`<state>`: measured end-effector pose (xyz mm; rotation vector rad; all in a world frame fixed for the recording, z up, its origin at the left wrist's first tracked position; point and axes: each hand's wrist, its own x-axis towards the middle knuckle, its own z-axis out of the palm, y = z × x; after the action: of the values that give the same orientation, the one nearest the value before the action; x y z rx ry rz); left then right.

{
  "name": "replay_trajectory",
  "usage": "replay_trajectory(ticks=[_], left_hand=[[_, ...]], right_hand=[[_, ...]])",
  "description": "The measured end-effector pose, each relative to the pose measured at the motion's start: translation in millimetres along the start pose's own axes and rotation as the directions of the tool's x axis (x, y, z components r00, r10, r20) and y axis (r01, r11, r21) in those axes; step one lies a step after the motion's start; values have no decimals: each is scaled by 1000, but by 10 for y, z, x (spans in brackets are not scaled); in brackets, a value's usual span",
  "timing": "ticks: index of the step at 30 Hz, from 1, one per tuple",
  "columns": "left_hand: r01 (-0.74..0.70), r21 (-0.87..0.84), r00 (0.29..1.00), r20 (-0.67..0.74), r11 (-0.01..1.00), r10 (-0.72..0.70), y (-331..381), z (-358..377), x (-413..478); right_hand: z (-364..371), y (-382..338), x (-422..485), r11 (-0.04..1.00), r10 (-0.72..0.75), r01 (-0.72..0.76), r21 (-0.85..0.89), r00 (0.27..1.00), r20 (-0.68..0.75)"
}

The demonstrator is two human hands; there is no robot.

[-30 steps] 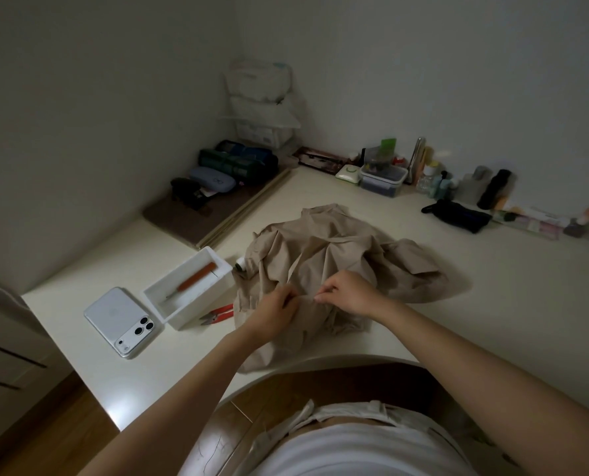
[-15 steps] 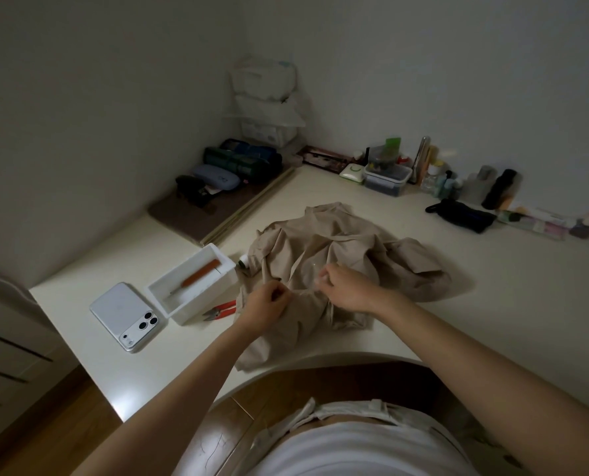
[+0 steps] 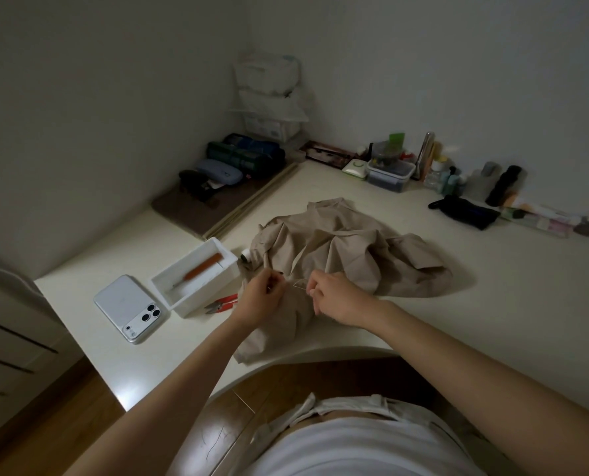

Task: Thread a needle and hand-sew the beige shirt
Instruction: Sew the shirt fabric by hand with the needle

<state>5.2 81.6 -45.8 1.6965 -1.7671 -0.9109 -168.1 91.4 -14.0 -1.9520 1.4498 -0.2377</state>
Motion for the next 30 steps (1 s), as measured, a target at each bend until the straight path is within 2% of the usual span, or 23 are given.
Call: replay_trajectory(ticks=[7,18,23,27,30], left_hand=[[-42,11,999,-4,999,42,52,-12,-41],[-147,18,989,27,989,146,101,4,-97],[-131,-1,990,-57,991,131,100,11,-116],[-210,80,971,-97,974,217,137,-30,-141],[-218,80,963,-144,973,227,192,-61,-148]], right_hand=[[28,-59,-4,1000,-9,9,12,1000,0],[74,-109,55,1000,-5,6,7,995,-98],[112,-142,80,998,-11,20,58,988,-153],[140,-143,95,994,-18,35,99,985,-171],[135,-155,82,987,-19,46,154,986,-168]])
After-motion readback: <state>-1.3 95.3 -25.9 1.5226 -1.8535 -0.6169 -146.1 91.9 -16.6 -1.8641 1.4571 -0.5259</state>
